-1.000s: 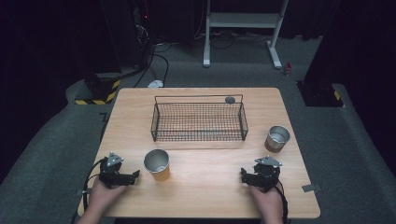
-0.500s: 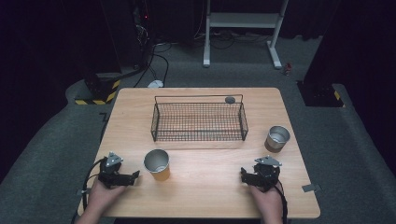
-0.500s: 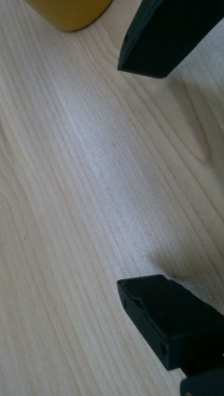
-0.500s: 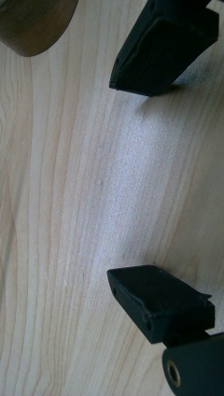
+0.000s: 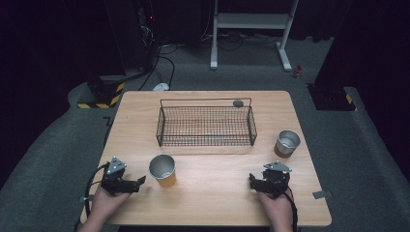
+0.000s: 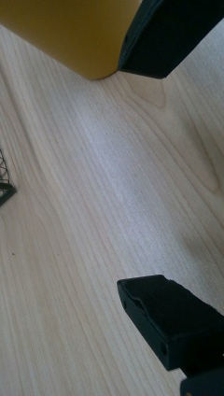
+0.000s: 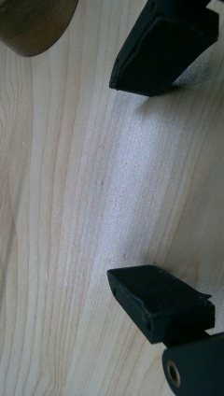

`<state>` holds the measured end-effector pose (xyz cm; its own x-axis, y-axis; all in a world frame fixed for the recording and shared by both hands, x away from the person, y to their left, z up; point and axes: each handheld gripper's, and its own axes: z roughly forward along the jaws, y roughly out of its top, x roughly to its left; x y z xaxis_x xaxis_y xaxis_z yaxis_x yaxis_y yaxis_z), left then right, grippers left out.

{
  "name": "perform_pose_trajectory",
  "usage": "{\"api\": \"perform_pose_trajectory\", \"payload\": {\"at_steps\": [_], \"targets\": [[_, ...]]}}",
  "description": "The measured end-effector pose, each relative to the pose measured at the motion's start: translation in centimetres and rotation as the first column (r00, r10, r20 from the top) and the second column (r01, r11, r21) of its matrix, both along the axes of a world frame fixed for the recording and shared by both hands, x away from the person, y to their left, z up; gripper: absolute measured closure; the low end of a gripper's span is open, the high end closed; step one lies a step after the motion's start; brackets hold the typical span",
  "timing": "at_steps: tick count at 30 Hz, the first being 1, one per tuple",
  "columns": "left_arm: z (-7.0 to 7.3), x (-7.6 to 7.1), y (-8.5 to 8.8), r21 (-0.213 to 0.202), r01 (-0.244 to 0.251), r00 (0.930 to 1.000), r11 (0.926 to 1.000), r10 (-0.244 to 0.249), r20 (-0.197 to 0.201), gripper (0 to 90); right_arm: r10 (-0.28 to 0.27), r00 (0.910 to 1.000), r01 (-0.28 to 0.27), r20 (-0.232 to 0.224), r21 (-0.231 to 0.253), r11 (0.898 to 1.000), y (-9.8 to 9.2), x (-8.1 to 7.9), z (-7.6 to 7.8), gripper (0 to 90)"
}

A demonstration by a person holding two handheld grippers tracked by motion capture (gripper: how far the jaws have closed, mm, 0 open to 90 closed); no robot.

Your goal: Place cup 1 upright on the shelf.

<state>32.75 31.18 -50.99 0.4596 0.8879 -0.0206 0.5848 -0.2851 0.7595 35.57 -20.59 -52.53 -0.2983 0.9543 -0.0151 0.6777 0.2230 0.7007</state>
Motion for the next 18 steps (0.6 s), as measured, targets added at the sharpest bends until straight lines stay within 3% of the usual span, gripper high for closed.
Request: {"api": "perform_pose_trajectory", "payload": {"at_steps": [18], "targets": [[1.2,-0.9,-0.7,-0.054,0.066,0.9970,0.9963,-0.064,0.045,0.6,-0.001,1.0000,0.001,0.000,0.001,1.000,0.0,0.0,0.0,8.8]]}}
